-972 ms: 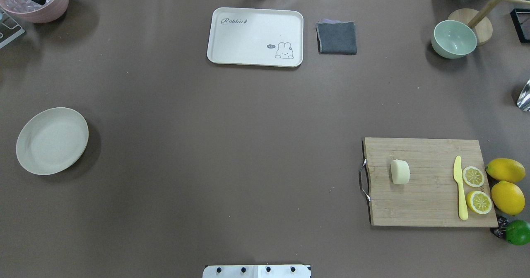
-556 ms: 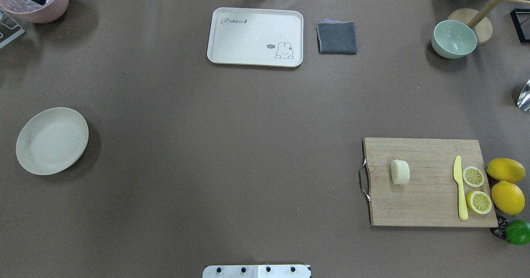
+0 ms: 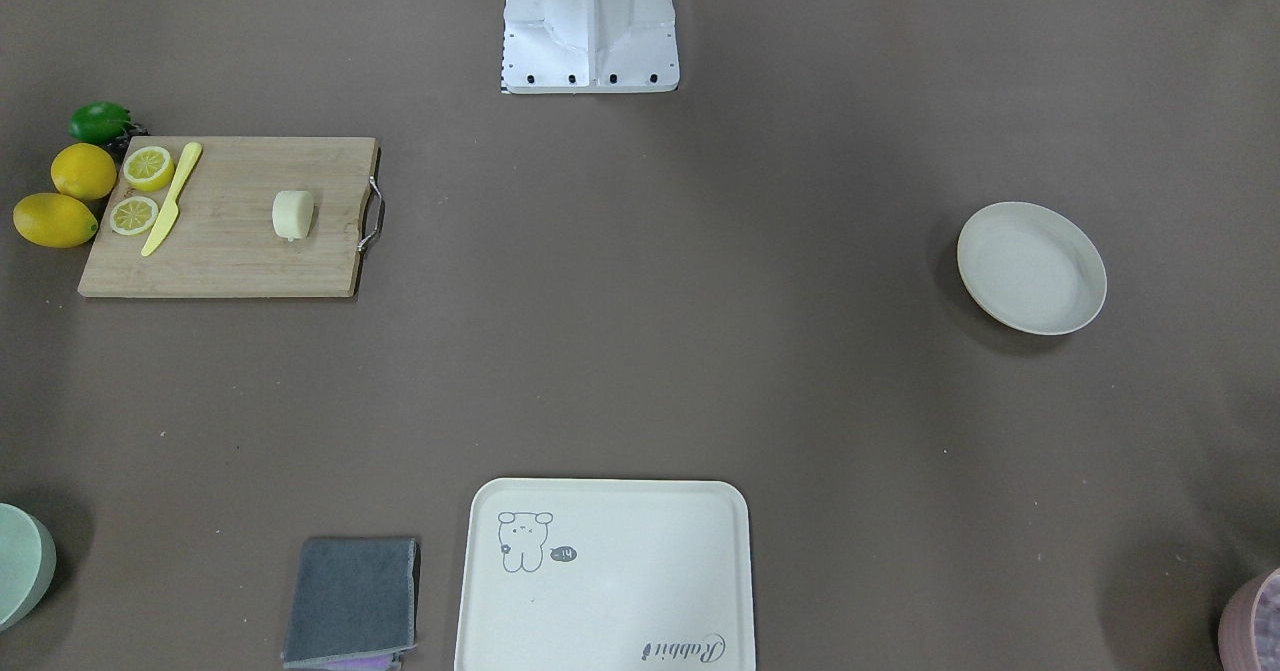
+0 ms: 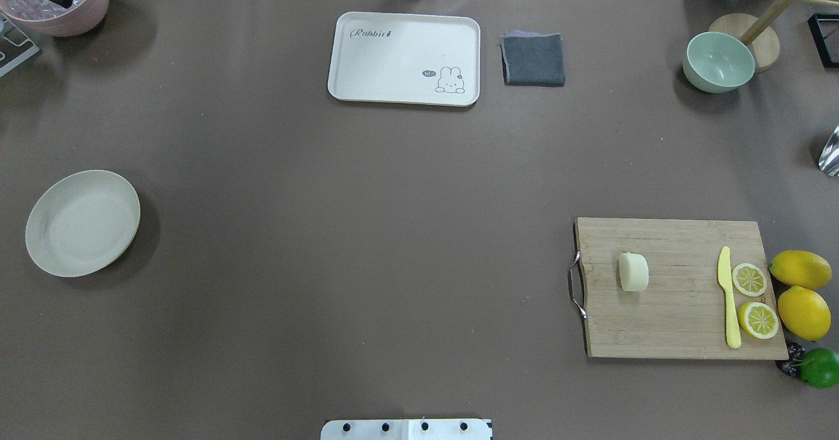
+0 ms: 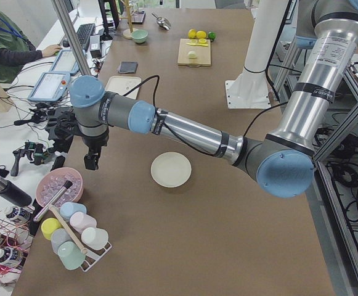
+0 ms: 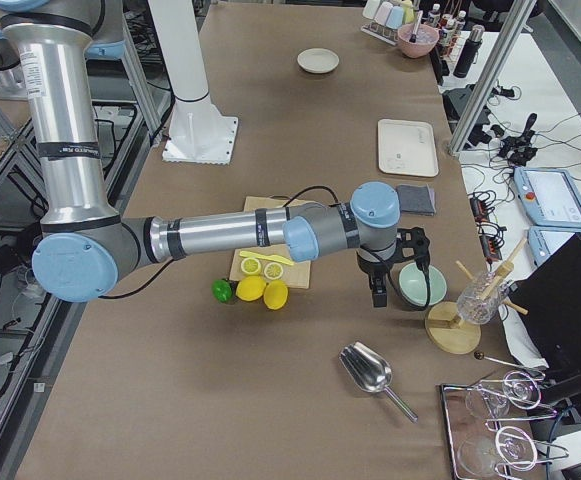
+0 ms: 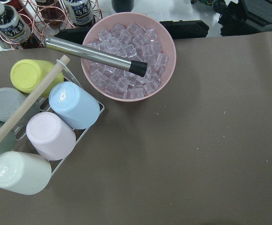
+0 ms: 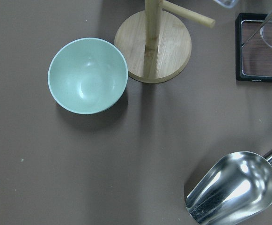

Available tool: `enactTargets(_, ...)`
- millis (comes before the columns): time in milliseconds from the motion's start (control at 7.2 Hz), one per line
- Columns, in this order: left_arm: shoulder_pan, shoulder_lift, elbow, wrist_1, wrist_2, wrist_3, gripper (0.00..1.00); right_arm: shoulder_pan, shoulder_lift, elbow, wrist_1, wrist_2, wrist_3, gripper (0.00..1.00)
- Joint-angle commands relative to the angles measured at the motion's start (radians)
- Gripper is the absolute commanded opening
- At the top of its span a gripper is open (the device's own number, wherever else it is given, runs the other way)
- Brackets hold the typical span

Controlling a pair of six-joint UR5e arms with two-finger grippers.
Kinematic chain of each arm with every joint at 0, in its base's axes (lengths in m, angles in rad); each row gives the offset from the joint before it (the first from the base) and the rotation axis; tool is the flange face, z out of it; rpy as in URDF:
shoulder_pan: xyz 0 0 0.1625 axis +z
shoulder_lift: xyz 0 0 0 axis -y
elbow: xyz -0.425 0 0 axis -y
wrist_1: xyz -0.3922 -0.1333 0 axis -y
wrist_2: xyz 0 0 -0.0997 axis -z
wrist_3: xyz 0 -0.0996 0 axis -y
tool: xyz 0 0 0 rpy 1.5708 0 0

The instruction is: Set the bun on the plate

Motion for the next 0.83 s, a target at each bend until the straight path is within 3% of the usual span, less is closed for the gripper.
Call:
enactTargets(0,0.001,0.01,-0.005,-0.045,-0.003,-0.001,0.98,0.0,0.0,0.001,0.001,0.001,0.0,1.0)
enactTargets(278,0.002,0.007,0.004,-0.051,0.003,-0.001,0.98,0.0,-0.009,0.007,0.001,0.004,0.0,1.0)
enactTargets(694,0.016,0.024,0.033,-0.163,0.0,0.016,0.98,0.0,-0.011,0.007,-0.001,0.005,0.0,1.0)
